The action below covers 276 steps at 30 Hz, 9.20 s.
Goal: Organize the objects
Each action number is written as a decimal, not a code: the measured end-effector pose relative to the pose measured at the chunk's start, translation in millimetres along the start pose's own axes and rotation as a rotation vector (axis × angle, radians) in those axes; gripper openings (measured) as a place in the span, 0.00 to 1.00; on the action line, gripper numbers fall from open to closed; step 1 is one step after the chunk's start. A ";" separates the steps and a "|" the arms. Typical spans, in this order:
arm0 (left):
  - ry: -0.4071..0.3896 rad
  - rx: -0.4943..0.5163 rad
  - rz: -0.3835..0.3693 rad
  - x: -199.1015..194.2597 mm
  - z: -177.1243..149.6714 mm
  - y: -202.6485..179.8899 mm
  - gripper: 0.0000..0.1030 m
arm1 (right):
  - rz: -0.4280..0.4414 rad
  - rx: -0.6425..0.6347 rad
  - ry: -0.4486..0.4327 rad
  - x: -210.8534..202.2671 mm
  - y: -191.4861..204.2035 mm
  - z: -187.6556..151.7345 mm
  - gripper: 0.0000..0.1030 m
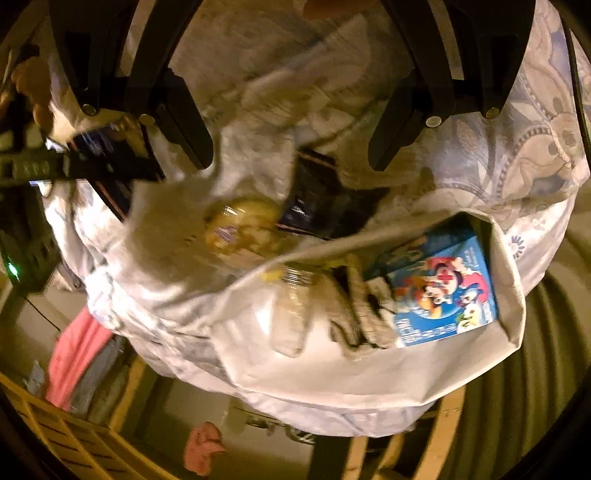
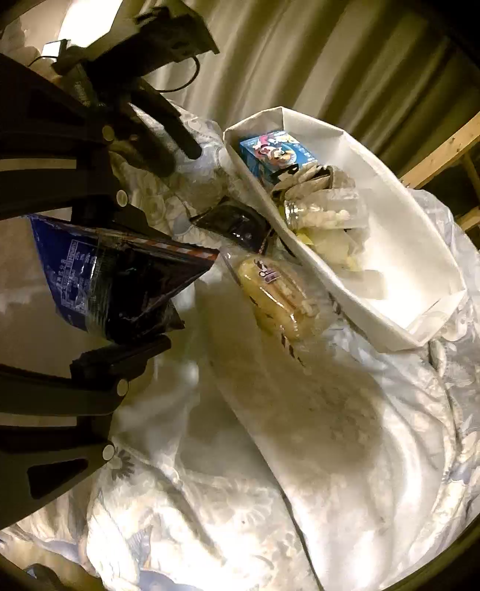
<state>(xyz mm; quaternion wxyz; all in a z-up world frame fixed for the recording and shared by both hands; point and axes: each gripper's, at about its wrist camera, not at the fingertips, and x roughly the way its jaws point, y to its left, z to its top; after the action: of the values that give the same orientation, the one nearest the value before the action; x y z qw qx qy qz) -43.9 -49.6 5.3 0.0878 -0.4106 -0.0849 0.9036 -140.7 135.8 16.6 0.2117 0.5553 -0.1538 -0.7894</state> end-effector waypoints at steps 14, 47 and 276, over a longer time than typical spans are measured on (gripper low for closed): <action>0.169 0.273 0.305 77.5 22.7 -45.7 0.59 | 0.006 0.005 0.043 10.7 -7.4 -6.1 0.44; 0.078 0.109 0.048 -2.9 33.3 -42.2 0.33 | 0.032 -0.032 0.053 12.6 1.7 -14.0 0.44; 0.113 -0.157 0.222 75.0 -7.1 35.0 0.67 | -0.343 -0.232 -0.122 82.1 13.1 -21.6 0.85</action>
<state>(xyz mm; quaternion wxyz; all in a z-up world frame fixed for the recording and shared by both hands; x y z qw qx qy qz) -90.1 -65.8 -61.7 -0.0402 -0.4735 -0.1042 0.8737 -142.4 82.9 -51.1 0.1271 0.4966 0.0225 -0.8583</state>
